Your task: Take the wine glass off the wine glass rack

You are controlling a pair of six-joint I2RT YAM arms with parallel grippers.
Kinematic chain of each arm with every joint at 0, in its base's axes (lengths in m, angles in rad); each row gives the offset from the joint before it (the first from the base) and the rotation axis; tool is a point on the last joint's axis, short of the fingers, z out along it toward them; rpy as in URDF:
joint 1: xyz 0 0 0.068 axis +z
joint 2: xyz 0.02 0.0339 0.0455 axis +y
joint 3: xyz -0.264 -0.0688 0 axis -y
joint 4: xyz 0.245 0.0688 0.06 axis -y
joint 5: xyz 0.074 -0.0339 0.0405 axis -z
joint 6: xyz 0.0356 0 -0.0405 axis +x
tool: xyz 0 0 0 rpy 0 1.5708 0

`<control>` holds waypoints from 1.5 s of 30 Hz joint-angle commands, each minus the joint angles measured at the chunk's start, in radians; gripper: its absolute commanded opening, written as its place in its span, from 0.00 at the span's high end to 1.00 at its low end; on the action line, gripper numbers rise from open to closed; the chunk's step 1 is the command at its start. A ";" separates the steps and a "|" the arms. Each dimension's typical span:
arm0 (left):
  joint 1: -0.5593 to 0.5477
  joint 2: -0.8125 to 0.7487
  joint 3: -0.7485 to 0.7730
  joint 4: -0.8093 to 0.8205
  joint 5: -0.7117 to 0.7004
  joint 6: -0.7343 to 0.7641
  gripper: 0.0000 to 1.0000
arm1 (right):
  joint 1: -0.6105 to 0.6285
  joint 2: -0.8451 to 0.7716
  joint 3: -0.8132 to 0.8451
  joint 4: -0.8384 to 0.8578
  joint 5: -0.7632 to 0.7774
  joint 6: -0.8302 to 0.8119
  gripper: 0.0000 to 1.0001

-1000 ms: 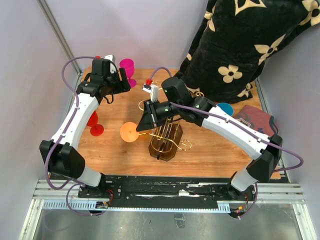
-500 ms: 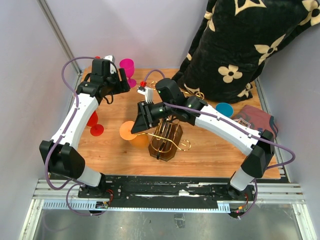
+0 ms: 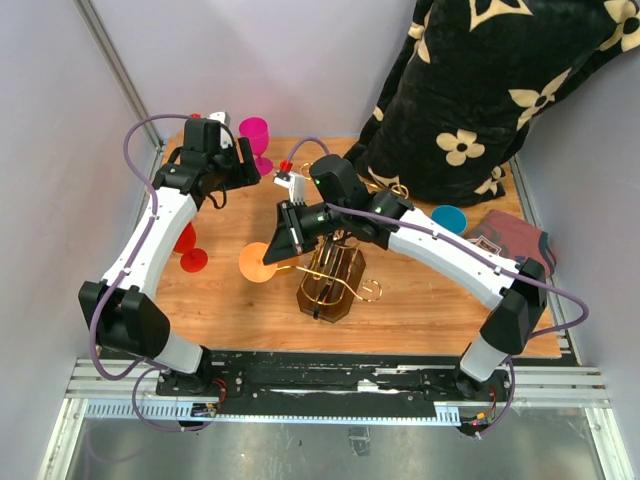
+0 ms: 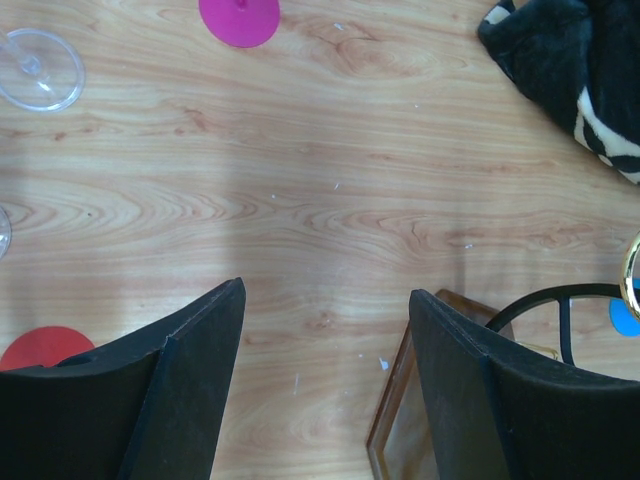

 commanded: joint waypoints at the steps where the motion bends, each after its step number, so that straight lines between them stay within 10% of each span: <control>1: 0.009 -0.032 -0.005 0.012 0.019 0.007 0.28 | 0.003 -0.027 0.002 -0.006 -0.033 0.014 0.99; 16: 0.009 -0.031 -0.002 0.013 0.028 -0.001 0.27 | -0.109 -0.211 -0.172 -0.065 -0.028 -0.006 0.99; 33: 0.019 -0.040 0.016 -0.017 -0.014 0.019 0.27 | -0.084 0.023 0.126 0.101 -0.179 0.071 0.99; 45: 0.092 -0.070 0.016 -0.016 0.020 -0.003 0.26 | 0.239 -0.043 0.353 -0.405 0.127 -0.363 0.99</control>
